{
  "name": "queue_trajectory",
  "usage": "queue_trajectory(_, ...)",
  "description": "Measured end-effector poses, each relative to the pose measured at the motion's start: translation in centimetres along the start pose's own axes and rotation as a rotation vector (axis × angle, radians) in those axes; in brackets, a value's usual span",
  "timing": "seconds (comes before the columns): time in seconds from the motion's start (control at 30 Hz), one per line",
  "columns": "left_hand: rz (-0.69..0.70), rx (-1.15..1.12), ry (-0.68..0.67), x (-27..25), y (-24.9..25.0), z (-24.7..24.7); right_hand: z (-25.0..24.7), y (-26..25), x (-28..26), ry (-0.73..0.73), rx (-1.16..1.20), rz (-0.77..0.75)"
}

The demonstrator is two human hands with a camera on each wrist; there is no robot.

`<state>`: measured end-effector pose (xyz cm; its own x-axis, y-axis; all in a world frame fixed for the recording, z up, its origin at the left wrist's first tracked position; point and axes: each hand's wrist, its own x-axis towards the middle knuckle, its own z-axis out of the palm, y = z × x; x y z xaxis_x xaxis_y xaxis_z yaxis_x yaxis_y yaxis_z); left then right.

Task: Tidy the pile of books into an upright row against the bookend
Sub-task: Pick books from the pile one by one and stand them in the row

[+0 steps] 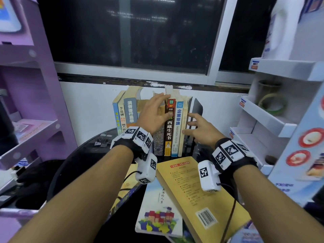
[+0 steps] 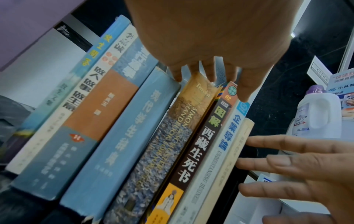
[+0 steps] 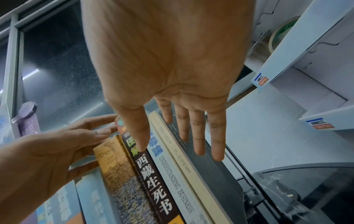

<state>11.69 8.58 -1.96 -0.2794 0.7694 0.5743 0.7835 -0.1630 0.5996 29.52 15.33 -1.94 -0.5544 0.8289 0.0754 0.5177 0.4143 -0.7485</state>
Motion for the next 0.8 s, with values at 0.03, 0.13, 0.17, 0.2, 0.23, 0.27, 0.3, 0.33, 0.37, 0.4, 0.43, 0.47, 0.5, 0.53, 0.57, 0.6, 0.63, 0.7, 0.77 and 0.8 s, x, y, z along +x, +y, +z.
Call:
queue_trajectory(0.03, -0.004, 0.014, 0.012, -0.5, 0.2, -0.1, -0.2, 0.0, -0.4, -0.001, -0.004, 0.010)
queue_trajectory(0.13, 0.001, 0.045, 0.056, -1.9, 0.8, -0.4, -0.6, 0.2, -1.8, -0.025, -0.018, 0.040)
queue_trajectory(0.17, -0.002, 0.037, 0.072, -2.4, 1.1, -0.4, -0.8, 0.2, -2.3, -0.046, -0.019, 0.050)
queue_trajectory(0.2, -0.010, 0.024, 0.088, -3.0, 1.4, -0.5, -0.9, 0.3, -2.7, -0.067, -0.024, 0.062)
queue_trajectory(0.23, -0.019, 0.014, 0.106, -3.6, 1.7, -0.4, -0.9, 0.3, -3.2, -0.084, -0.033, 0.076)
queue_trajectory(0.27, -0.034, 0.010, 0.120, -4.2, 1.9, -0.3, -0.9, 0.5, -3.6, -0.096, -0.046, 0.095)
queue_trajectory(0.3, -0.056, 0.008, 0.130, -4.8, 2.1, -0.1, -0.9, 0.6, -4.1, -0.104, -0.061, 0.112)
queue_trajectory(0.33, -0.081, 0.006, 0.133, -5.4, 2.2, 0.1, -0.9, 0.8, -4.4, -0.116, -0.076, 0.132)
queue_trajectory(0.37, -0.103, -0.001, 0.128, -5.9, 2.2, 0.3, -0.8, 1.0, -4.8, -0.129, -0.090, 0.148)
queue_trajectory(0.4, -0.124, -0.009, 0.116, -6.4, 2.1, 0.5, -0.7, 1.3, -5.1, -0.140, -0.104, 0.164)
queue_trajectory(0.43, -0.146, -0.016, 0.101, -6.9, 2.0, 0.8, -0.7, 1.4, -5.5, -0.150, -0.113, 0.180)
queue_trajectory(0.47, -0.175, -0.021, 0.079, -7.2, 1.7, 1.2, -0.6, 1.6, -5.8, -0.157, -0.122, 0.198)
queue_trajectory(0.5, -0.210, -0.028, 0.052, -7.5, 1.4, 1.5, -0.5, 1.9, -6.1, -0.163, -0.132, 0.210)
queue_trajectory(0.53, -0.258, -0.038, 0.012, -7.8, 1.0, 1.9, -0.4, 2.2, -6.3, -0.172, -0.145, 0.230)
queue_trajectory(0.57, -0.313, -0.046, -0.043, -8.0, 0.7, 2.3, -0.3, 2.5, -6.6, -0.179, -0.154, 0.243)
queue_trajectory(0.6, -0.371, -0.050, -0.113, -8.2, 0.4, 2.7, -0.3, 2.8, -6.7, -0.189, -0.161, 0.263)
queue_trajectory(0.63, -0.423, -0.055, -0.186, -8.4, 0.0, 3.1, -0.2, 3.0, -6.9, -0.200, -0.169, 0.283)
queue_trajectory(0.7, -0.515, -0.069, -0.310, -8.9, -0.5, 3.7, -0.2, 3.3, -7.1, -0.218, -0.186, 0.316)
queue_trajectory(0.77, -0.587, -0.059, -0.403, -9.4, -0.9, 4.3, -0.1, 3.5, -7.3, -0.229, -0.190, 0.343)
queue_trajectory(0.8, -0.609, -0.043, -0.445, -9.6, -1.0, 4.5, 0.0, 3.6, -7.4, -0.232, -0.194, 0.358)
